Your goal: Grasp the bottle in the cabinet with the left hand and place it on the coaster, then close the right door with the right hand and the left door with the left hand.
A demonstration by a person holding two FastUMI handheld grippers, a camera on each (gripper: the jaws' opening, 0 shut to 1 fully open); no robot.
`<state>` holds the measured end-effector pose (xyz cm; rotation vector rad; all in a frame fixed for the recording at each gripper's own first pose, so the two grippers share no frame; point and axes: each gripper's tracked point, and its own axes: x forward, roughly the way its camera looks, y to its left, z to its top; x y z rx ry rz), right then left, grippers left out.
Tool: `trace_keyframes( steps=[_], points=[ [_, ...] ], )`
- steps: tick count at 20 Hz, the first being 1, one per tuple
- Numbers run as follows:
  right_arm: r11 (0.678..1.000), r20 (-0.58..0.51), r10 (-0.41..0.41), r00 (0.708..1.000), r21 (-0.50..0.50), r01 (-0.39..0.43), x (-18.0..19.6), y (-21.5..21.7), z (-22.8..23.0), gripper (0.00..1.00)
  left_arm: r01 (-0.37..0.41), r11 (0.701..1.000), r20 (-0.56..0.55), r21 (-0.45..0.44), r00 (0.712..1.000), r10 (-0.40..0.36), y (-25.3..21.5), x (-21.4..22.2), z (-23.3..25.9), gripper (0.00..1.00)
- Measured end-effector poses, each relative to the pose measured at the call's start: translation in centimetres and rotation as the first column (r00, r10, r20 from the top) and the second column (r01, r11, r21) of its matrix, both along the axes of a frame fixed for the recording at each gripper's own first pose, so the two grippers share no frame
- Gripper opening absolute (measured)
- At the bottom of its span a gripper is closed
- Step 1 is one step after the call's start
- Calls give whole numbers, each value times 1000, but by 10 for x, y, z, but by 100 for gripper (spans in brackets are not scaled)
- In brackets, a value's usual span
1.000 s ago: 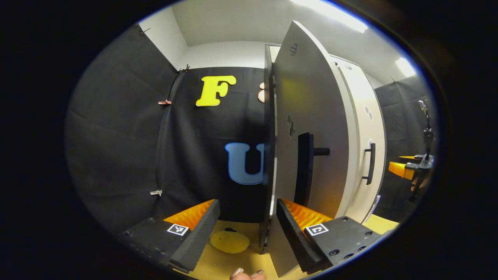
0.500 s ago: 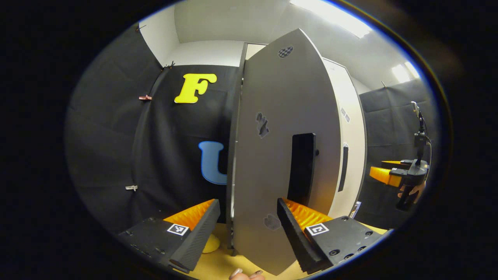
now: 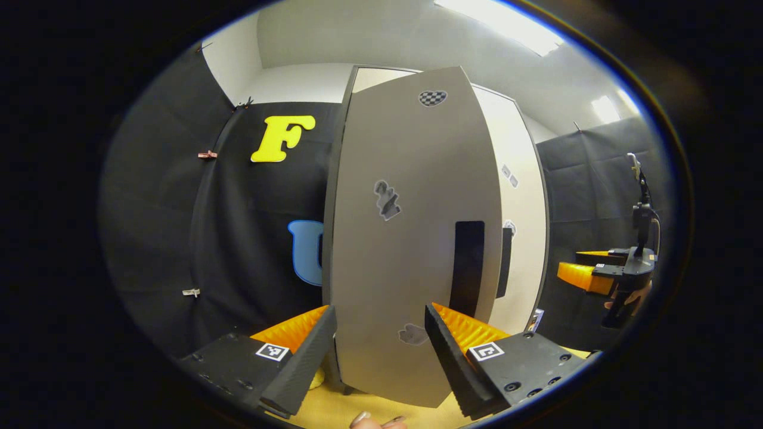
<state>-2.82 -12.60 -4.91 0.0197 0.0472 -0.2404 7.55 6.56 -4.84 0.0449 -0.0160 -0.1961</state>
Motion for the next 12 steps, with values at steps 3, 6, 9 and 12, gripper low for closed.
trace_keyframes(
  steps=[3,6,9,12],
  points=[
    [1000,13,9,1000,21,-10,-7,7,4,98,10,1000,-16,7,1000,-10,-9,-1,-3,94],
    [999,25,19,1000,30,-19,-13,14,9,98,4,1000,-27,24,1000,-4,-14,-3,-4,94],
    [1000,24,23,999,18,-24,-15,18,11,97,22,999,-28,31,999,-21,-22,-5,-4,94],
    [1000,25,25,999,14,-25,-19,21,13,97,45,998,-23,32,999,-44,-32,-7,-2,94]
  ],
)
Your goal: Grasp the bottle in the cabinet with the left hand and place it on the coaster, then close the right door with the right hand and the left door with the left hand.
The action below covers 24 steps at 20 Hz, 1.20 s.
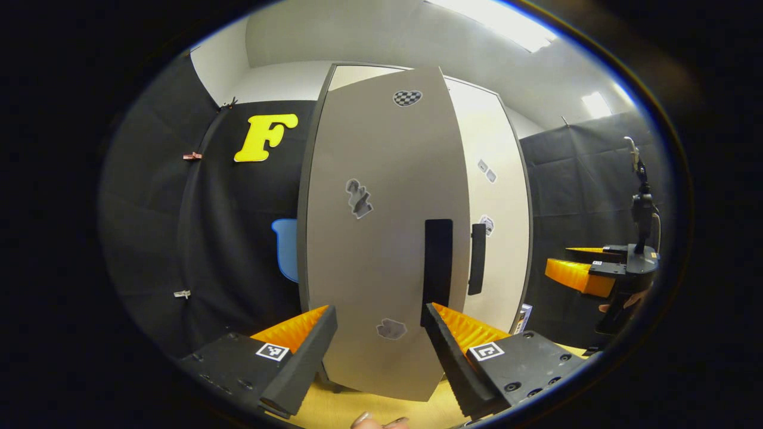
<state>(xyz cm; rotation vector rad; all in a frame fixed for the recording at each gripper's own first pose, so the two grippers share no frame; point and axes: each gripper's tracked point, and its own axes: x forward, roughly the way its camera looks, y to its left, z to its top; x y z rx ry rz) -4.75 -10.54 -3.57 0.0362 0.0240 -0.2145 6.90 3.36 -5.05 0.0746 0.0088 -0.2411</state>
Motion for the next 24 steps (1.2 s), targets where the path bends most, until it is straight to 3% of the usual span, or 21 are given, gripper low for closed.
trace_keyframes(
  steps=[11,24],
  points=[
    [1000,-18,4,1000,-9,-4,-11,0,2,98,75,997,16,27,997,-75,-25,4,2,94],
    [997,-15,47,999,-56,-47,-13,11,6,98,72,997,18,25,997,-72,-36,16,1,94]
  ],
)
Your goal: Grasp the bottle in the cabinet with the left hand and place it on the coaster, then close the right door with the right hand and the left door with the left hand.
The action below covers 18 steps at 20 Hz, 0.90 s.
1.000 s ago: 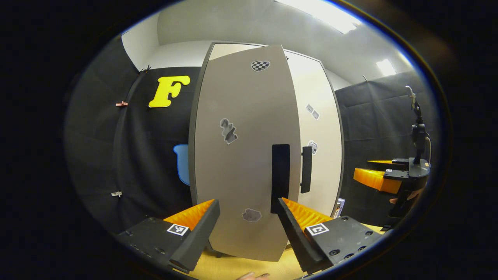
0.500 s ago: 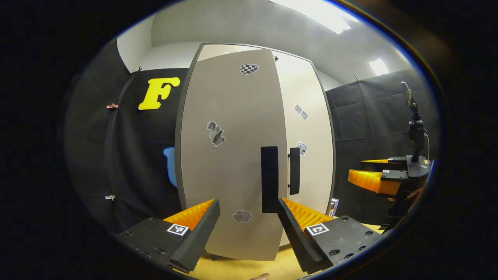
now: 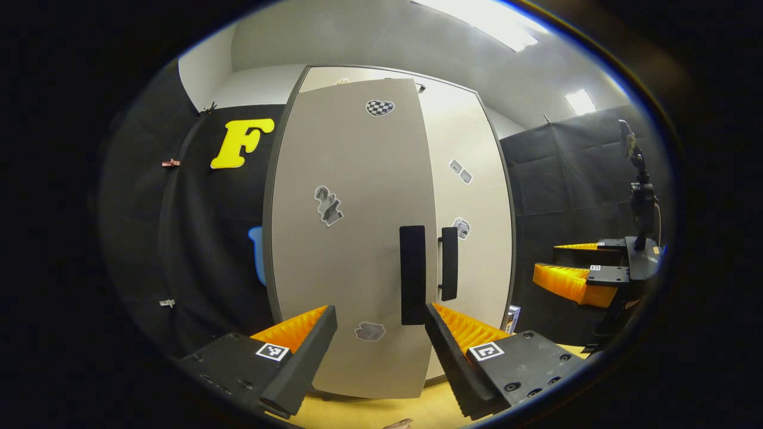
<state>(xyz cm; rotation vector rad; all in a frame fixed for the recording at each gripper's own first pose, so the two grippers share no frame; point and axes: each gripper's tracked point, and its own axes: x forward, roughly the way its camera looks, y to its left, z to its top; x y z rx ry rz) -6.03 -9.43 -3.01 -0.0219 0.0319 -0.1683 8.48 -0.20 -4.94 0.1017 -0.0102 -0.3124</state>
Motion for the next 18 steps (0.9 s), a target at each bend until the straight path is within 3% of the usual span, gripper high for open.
trace_keyframes(
  steps=[18],
  points=[
    [999,-30,37,999,37,-36,2,2,-7,97,1,1000,-19,-6,1000,-1,-9,4,-4,94]
  ],
)
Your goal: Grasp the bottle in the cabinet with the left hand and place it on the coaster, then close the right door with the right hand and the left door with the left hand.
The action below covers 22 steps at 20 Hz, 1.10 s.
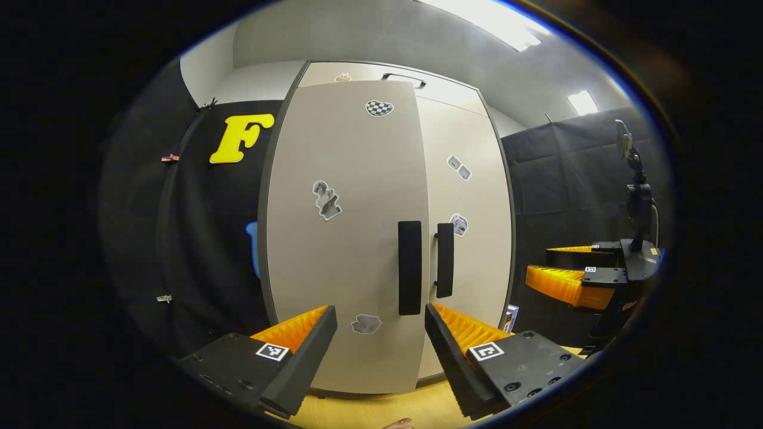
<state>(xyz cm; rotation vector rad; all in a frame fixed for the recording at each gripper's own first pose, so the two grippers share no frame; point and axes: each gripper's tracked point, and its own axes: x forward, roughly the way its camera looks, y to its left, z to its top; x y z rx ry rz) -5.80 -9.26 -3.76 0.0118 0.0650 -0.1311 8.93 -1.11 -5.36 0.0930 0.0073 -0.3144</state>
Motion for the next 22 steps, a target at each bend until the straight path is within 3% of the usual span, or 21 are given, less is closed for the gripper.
trace_keyframes(
  steps=[22],
  points=[
    [1000,7,10,1000,-24,-10,-5,-4,0,97,35,999,1,24,999,-35,-23,-4,-3,94]
  ],
)
